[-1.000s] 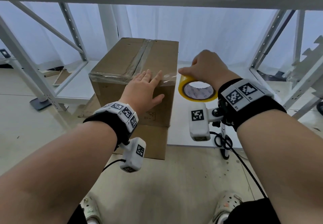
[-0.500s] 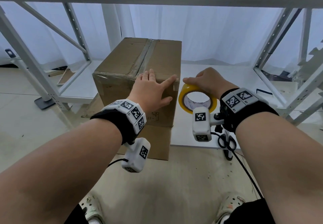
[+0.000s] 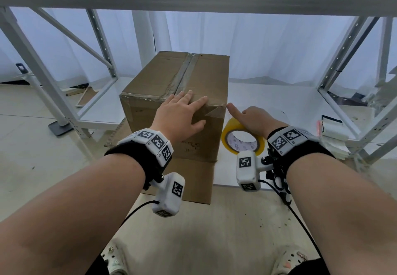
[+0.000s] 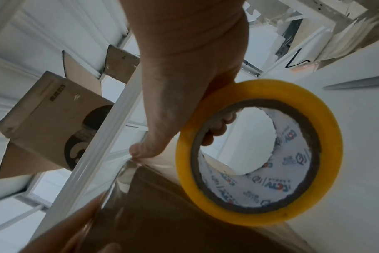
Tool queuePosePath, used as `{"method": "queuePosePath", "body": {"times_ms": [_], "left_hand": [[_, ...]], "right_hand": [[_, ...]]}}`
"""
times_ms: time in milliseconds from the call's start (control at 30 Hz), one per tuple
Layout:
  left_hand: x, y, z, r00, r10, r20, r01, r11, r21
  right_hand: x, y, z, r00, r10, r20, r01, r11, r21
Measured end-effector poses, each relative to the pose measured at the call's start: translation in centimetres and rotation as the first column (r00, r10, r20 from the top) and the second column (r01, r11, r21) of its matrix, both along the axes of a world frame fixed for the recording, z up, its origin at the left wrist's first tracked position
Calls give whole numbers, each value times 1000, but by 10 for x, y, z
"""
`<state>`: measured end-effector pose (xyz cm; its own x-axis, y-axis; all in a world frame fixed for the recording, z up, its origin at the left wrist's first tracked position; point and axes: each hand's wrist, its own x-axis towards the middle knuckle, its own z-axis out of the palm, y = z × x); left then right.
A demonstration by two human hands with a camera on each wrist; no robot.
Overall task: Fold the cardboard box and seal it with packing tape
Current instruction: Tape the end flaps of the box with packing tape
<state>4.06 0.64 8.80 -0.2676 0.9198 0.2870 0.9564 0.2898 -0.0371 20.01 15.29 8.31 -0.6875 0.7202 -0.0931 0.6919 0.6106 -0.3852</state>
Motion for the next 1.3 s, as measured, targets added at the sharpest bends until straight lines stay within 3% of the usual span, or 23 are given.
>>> {"method": "queuePosePath", "body": {"times_ms": [133,367,567,667,800,967,1133,1300], "left_hand": [[-11,1,-4,1000,-17,6,17,1000,20],[-49,7,0,995,-99,7,99,995,7],[-48,7,-5,994,-105,30,104,993,51],[-49,8,-4,993,-103,57,101,994,43],[-39,11,-5,995,-71,75,69,997,33],[-7,17,-8,987,-161,14,160,985,61],[2,21,-2,970,-235,59,230,970,82],[-26,7,0,986,-76,149,62,993,97]], "right_hand": [[-7,1,-3,999,-25,-46,21,996,-82],[-10,8,-20,945,-140,-296,53,957,-284],[-26,-5,-29,993,-48,-110,29,985,-168],[-25,-5,-34,984,-72,-165,47,987,-151],[-15,1,-36,966,-103,-235,46,970,-239],[-5,-1,-37,964,-144,-222,71,950,-305],[-1,0,-38,977,-143,-160,95,957,-274],[-8,3,-34,970,-115,-213,72,977,-200]]}}
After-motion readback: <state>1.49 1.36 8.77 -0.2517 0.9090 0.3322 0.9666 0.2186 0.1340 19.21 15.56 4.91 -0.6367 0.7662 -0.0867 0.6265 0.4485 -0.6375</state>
